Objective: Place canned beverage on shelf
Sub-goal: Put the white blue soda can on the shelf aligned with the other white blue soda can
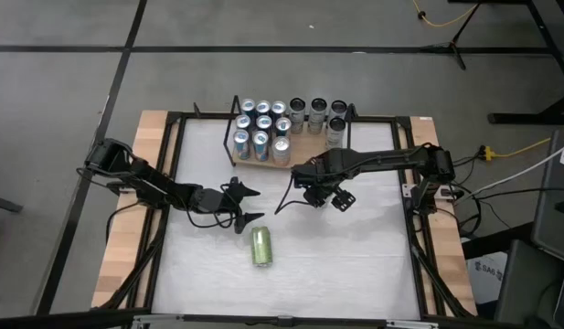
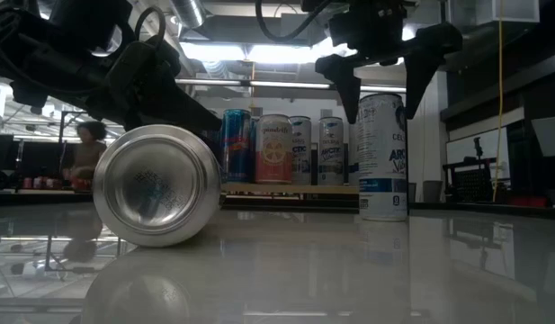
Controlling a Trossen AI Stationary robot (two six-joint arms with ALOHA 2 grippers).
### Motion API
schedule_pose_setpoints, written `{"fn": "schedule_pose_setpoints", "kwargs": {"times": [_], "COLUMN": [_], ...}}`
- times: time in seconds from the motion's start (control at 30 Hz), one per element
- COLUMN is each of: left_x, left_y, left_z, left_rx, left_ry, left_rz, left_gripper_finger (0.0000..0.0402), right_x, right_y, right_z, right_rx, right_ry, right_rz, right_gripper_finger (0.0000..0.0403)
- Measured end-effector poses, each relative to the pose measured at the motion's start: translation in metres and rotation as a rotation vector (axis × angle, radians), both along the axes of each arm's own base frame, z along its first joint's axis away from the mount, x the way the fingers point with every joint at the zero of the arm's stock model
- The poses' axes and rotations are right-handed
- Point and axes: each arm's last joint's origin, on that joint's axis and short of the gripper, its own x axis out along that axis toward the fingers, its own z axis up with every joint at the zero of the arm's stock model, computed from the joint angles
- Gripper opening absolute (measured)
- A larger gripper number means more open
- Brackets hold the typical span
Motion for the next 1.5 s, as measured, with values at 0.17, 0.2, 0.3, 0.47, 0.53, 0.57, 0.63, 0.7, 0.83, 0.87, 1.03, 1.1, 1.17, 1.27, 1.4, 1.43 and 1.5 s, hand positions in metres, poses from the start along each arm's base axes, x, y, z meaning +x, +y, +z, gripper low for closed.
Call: {"fn": "schedule_pose_setpoints", "kwargs": {"times": [0.17, 0.2, 0.3, 0.47, 0.53, 0.57, 0.63, 0.7, 0.83, 0.87, 1.03, 1.1, 1.17, 1.27, 1.4, 1.43, 1.5], "left_x": [0.0, 0.0, 0.0, 0.0, 0.0, 0.0, 0.0, 0.0, 0.0, 0.0, 0.0, 0.0, 0.0, 0.0, 0.0, 0.0, 0.0], "left_y": [0.0, -0.0001, 0.0, -0.0001, 0.0, -0.0001, -0.0001, -0.0001, -0.0001, -0.0001, -0.0001, -0.0001, 0.0, 0.0, 0.0, 0.0, 0.0], "left_z": [0.0, 0.0, 0.0, 0.0, 0.0, 0.0, 0.0, 0.0, 0.0, 0.0, 0.0, 0.0, 0.0, 0.0, 0.0, 0.0, 0.0], "left_rx": [0.0, 0.0, -0.001, 0.0, -0.001, -0.001, -0.001, -0.001, -0.001, -0.001, -0.001, 0.0, 0.0, 0.001, 0.001, 0.001, 0.001], "left_ry": [0.0, 0.0, 0.0, 0.0, 0.0, 0.0, 0.0, 0.0, 0.0, 0.0, 0.0, 0.0, 0.0, 0.0, 0.0, 0.0, 0.0], "left_rz": [0.0, 0.0, 0.0, 0.0, 0.0, -0.001, 0.0, -0.001, -0.001, 0.0, 0.0, -0.001, 0.0, -0.001, 0.0, -0.001, 0.0], "left_gripper_finger": [0.0364, 0.0364, 0.0364, 0.0364, 0.0364, 0.0364, 0.0364, 0.0364, 0.0364, 0.0364, 0.0364, 0.0364, 0.0364, 0.0364, 0.0364, 0.0364, 0.0364], "right_x": [0.0, 0.0, -0.0001, -0.0005, -0.0005, -0.0005, -0.0005, -0.0006, -0.0007, -0.0006, -0.0005, -0.0005, -0.0005, -0.0006, -0.0007, -0.0007, -0.001], "right_y": [-0.001, -0.0013, -0.0016, -0.0014, -0.0014, -0.0014, -0.0014, -0.0012, -0.0007, -0.0004, 0.0001, 0.0003, 0.0001, -0.0002, -0.0002, -0.0003, -0.0005], "right_z": [0.0001, 0.0001, 0.0002, 0.0001, 0.0001, 0.0001, 0.0001, 0.0001, 0.0001, 0.0001, 0.0006, 0.0006, 0.0006, 0.0007, 0.0007, 0.0007, 0.0013], "right_rx": [-0.036, -0.044, -0.045, -0.044, -0.044, -0.044, -0.043, -0.042, -0.022, -0.012, 0.009, 0.01, 0.004, -0.005, -0.007, -0.008, -0.016], "right_ry": [0.0, -0.001, 0.001, 0.004, 0.005, 0.005, 0.005, 0.006, 0.007, 0.006, 0.002, 0.0, 0.0, 0.0, 0.001, 0.001, 0.003], "right_rz": [-0.002, -0.001, -0.002, 0.0, 0.0, 0.0, 0.0, 0.001, 0.002, 0.002, -0.009, -0.023, -0.029, -0.029, -0.03, -0.03, -0.032], "right_gripper_finger": [0.0385, 0.0385, 0.0385, 0.0381, 0.037, 0.0362, 0.0342, 0.032, 0.0277, 0.0268, 0.0251, 0.0253, 0.0257, 0.0257, 0.0252, 0.0253, 0.0254]}}
